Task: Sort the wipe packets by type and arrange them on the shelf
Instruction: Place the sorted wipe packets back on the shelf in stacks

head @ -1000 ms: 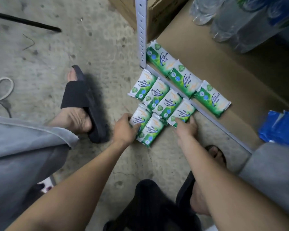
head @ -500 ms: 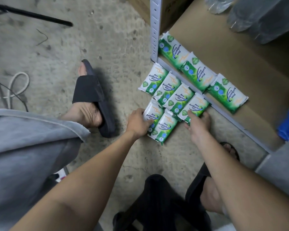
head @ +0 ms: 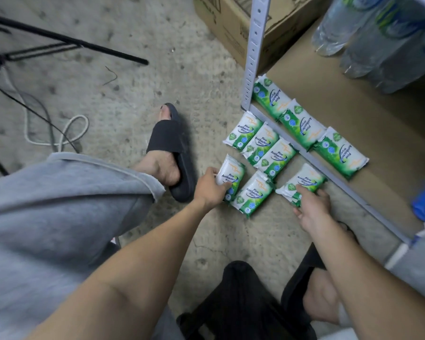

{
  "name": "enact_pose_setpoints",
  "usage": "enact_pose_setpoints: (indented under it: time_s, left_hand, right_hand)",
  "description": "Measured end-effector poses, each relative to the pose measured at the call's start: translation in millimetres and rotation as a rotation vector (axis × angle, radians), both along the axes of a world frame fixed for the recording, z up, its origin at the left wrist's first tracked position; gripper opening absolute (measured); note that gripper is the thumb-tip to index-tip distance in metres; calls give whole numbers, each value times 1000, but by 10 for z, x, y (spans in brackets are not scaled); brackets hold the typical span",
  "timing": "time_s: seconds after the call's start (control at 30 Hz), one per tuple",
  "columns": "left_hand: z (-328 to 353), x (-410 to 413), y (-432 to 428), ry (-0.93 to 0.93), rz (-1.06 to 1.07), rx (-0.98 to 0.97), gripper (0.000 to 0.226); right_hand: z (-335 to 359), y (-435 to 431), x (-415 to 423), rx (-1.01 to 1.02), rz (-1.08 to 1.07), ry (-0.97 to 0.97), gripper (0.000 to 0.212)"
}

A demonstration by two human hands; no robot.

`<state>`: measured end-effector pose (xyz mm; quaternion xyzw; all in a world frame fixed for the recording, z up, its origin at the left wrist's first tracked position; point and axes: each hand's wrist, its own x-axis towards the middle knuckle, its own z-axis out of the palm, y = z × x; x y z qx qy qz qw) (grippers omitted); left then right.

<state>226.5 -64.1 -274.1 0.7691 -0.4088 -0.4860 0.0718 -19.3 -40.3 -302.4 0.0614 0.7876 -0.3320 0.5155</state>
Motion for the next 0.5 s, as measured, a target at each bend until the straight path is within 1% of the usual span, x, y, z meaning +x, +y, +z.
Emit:
enact_pose_setpoints:
  time_s: [0.1, 0.2, 0.4, 0.5]
  left_hand:
    - [162, 4, 42, 11, 35, -23, 40]
    - [337, -10, 82, 36, 46, -49, 42]
    - [821, -109, 137, 109, 77, -156, 38]
    - [1117, -180, 155, 193, 118, -218, 40]
  right_hand:
    - [192, 146, 55, 5, 22, -9, 59]
    - [396, 289, 160, -24, 133, 21, 50]
    - [1048, 370, 353, -229, 359, 129, 37]
    - [1410, 335, 434, -345, 451, 190, 45]
